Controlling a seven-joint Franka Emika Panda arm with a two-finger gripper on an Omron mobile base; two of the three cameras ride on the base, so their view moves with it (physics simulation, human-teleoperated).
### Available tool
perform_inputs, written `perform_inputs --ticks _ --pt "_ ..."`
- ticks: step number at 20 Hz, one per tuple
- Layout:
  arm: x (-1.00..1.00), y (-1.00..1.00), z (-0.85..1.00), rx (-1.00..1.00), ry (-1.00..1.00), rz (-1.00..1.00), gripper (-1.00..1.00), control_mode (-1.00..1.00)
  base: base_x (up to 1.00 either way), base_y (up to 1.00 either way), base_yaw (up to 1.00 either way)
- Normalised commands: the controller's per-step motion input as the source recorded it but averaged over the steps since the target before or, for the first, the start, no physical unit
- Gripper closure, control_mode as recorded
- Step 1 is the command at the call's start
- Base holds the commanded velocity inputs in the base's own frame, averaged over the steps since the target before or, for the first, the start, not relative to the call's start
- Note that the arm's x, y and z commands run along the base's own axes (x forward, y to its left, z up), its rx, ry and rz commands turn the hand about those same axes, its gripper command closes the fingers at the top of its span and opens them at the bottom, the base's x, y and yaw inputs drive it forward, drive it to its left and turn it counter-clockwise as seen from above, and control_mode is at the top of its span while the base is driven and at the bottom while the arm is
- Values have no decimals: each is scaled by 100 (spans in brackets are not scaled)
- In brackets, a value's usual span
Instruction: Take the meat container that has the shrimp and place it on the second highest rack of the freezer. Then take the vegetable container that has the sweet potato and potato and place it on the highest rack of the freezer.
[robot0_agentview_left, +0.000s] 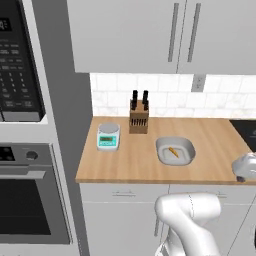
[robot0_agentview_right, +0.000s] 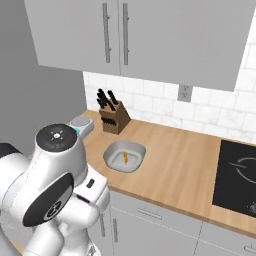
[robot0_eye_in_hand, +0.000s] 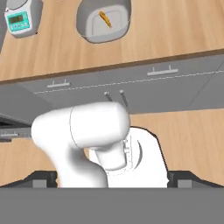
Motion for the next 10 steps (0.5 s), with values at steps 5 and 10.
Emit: perform_inputs --ticks 5,10 --pt "94 44 -26 4 4 -52 -100 -100 0 0 0" --pt "33 28 -25 25 2 -74 -100 -100 0 0 0"
